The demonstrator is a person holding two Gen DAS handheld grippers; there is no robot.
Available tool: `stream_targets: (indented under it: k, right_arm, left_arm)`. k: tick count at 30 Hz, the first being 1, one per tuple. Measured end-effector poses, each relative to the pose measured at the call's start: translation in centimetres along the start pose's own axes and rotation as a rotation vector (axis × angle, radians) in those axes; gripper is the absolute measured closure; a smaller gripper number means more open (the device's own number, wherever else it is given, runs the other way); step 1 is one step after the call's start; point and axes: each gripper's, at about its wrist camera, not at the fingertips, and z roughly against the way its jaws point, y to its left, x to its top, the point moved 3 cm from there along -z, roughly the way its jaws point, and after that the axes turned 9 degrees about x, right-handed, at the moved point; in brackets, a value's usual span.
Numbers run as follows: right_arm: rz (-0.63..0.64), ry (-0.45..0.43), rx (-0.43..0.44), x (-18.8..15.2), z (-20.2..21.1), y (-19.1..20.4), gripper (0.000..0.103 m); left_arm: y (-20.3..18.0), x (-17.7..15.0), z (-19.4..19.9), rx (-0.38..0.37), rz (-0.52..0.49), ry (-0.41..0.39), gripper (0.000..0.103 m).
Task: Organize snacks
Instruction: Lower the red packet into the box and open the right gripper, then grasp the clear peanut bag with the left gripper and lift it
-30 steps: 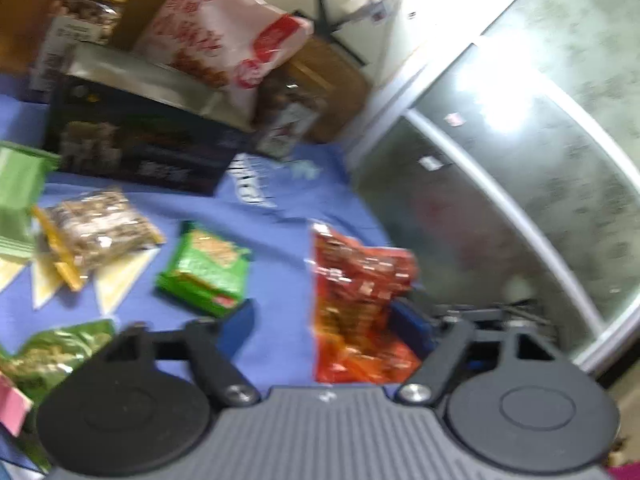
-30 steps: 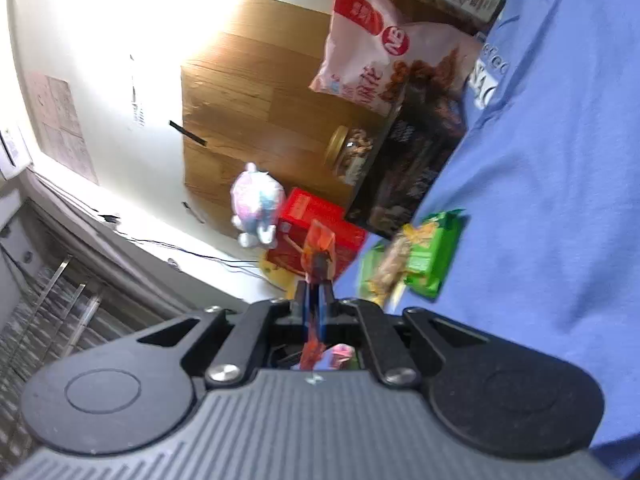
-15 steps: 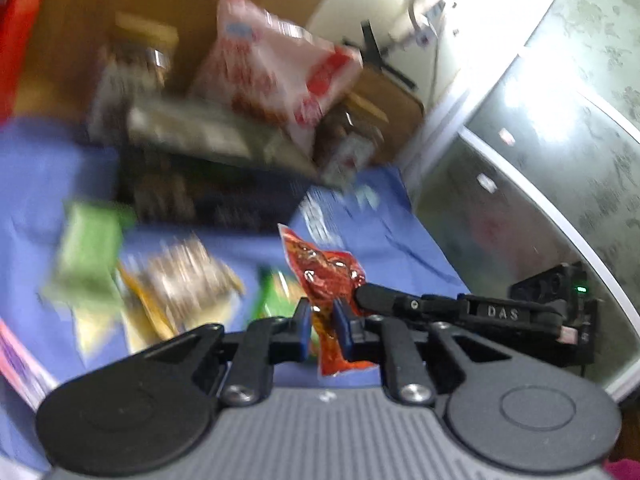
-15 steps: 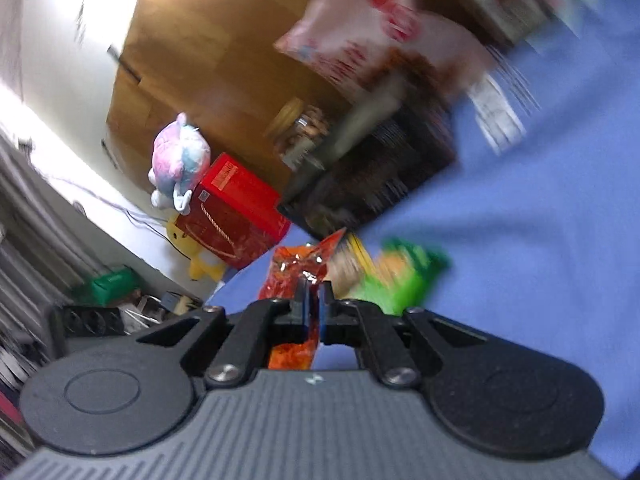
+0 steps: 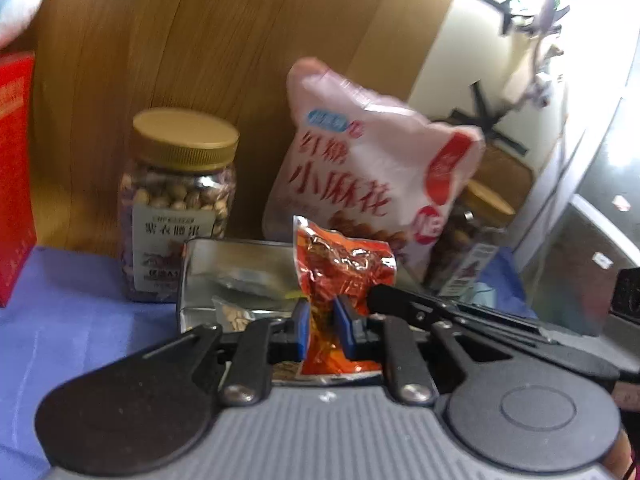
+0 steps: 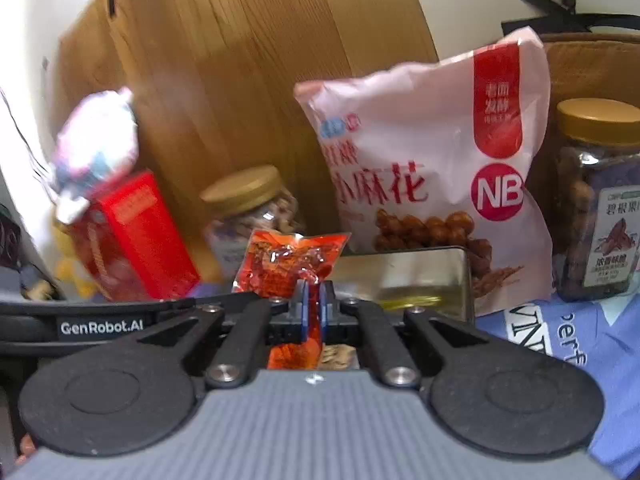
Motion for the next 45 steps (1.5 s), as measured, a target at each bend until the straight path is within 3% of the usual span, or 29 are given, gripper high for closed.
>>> stream_targets:
  k: [6, 7, 9, 11, 13, 16, 20, 22, 24, 26, 28, 29, 31, 38, 40, 42, 45]
  right_arm:
    - [0.080, 0.046, -0.082, -1.3, -2.2, -0.1, 0.088]
    - [0.090, 0.049, -0.105, -1.4, -2.1, -0.1, 0.080]
    - [0.088, 0.005, -0.126, -1.4, -0.8, -0.1, 0.069]
    - [0.082, -0.063, -0.098, -1.5, 1.7, 0.1, 0.068]
    - [0.089, -0.077, -0.016, -2.1, 4.3, 0.7, 0.068]
    - [0.136, 0.040, 0.097, -4.4, 5.6, 2.1, 0.068]
    - [0.250, 0.191, 0.094, -7.7, 3.9, 3.8, 0.064]
    - [0.260, 0.245, 0.104, -8.5, 2.8, 4.2, 0.051]
    - [0.258, 0.265, 0.096, -9.1, 2.1, 4.4, 0.042]
    - [0.204, 0.284, 0.124, -9.3, 2.0, 4.2, 0.043]
    - [0.113, 0.321, 0.165, -9.5, 2.4, 3.9, 0.050]
    - [0.080, 0.329, 0.183, -9.7, 2.7, 3.7, 0.053]
    - [0.094, 0.337, 0.205, -10.5, 3.8, 4.4, 0.066]
    - [0.246, 0.334, 0.194, -13.5, 7.6, 7.9, 0.064]
    - [0.294, 0.322, 0.188, -14.2, 8.7, 8.5, 0.065]
    - [0.336, 0.300, 0.160, -14.5, 9.6, 8.7, 0.064]
    - [0.372, 0.285, 0.089, -14.5, 9.4, 8.3, 0.058]
  left_arm:
    - [-0.2, -1.5, -2.0, 0.110, -0.063, 0.026, 0.080]
    - [-0.3, -1.6, -1.8, 0.123, -0.093, 0.020, 0.080]
    - [-0.6, -1.7, -0.3, 0.152, -0.117, -0.006, 0.061]
    - [-0.4, -1.9, 2.5, 0.113, -0.109, -0.065, 0.058]
    - [0.2, -2.7, 5.8, 0.065, -0.063, -0.075, 0.058]
    - [1.1, -5.5, 8.6, 0.075, 0.010, 0.000, 0.058]
    - [0.9, -9.7, 9.5, 0.174, 0.002, 0.065, 0.056]
    - [0.8, -11.2, 8.7, 0.229, -0.020, 0.103, 0.055]
    - [1.4, -12.3, 7.7, 0.233, 0.013, 0.166, 0.055]
    - [1.7, -12.8, 7.3, 0.208, 0.024, 0.168, 0.056]
    - [1.7, -12.9, 7.3, 0.194, -0.004, 0.158, 0.065]
    - [1.7, -13.0, 7.3, 0.156, 0.000, 0.163, 0.075]
    - [2.1, -13.2, 7.5, 0.129, 0.037, 0.170, 0.075]
    - [1.6, -14.2, 10.0, 0.071, -0.017, 0.159, 0.073]
    - [1.4, -14.5, 10.4, 0.059, -0.045, 0.167, 0.068]
    - [1.1, -14.7, 10.7, 0.057, -0.080, 0.170, 0.052]
    - [0.6, -14.4, 10.9, 0.117, -0.134, 0.118, 0.044]
